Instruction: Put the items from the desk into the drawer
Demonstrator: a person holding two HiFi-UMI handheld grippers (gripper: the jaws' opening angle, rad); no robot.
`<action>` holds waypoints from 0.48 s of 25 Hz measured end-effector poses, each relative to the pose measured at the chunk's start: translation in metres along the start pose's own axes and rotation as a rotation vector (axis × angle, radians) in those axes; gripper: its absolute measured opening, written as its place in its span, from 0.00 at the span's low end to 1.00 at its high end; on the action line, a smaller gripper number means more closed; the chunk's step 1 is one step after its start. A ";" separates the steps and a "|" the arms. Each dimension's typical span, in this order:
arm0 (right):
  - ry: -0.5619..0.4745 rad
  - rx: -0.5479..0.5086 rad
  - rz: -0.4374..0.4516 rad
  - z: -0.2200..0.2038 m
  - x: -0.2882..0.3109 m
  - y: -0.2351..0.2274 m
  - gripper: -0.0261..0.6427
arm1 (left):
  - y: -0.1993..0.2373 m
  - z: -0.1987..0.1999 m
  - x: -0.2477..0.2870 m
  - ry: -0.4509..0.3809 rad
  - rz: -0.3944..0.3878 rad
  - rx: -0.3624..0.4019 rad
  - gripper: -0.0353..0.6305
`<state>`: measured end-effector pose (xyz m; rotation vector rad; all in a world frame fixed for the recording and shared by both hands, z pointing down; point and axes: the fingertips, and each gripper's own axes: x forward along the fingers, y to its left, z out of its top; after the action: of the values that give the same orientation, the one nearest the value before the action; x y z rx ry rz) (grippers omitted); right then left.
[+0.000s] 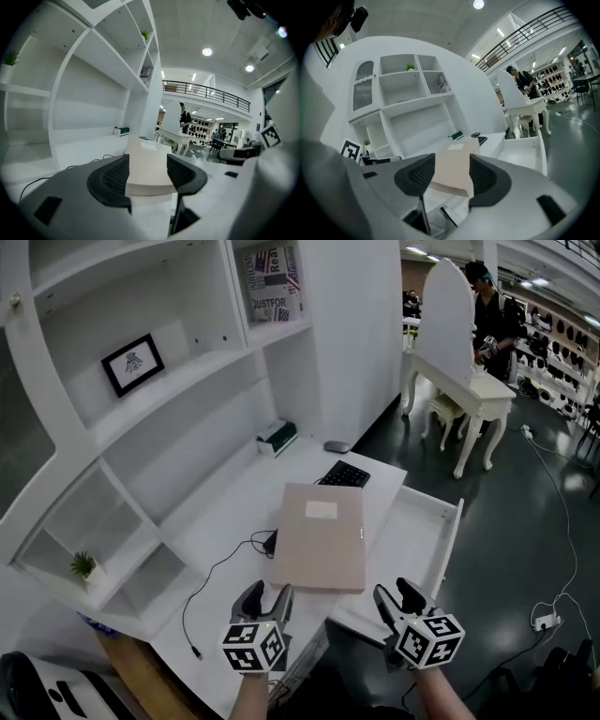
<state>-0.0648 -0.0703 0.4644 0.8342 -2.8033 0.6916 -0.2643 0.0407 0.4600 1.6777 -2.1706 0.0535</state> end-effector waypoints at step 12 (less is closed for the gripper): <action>0.010 -0.006 -0.065 0.003 0.043 -0.007 0.36 | 0.030 0.014 0.046 0.023 -0.025 0.002 0.39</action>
<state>-0.0966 -0.0980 0.4753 0.9131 -2.7543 0.6751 -0.3060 0.0031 0.4684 1.6968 -2.1331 0.0684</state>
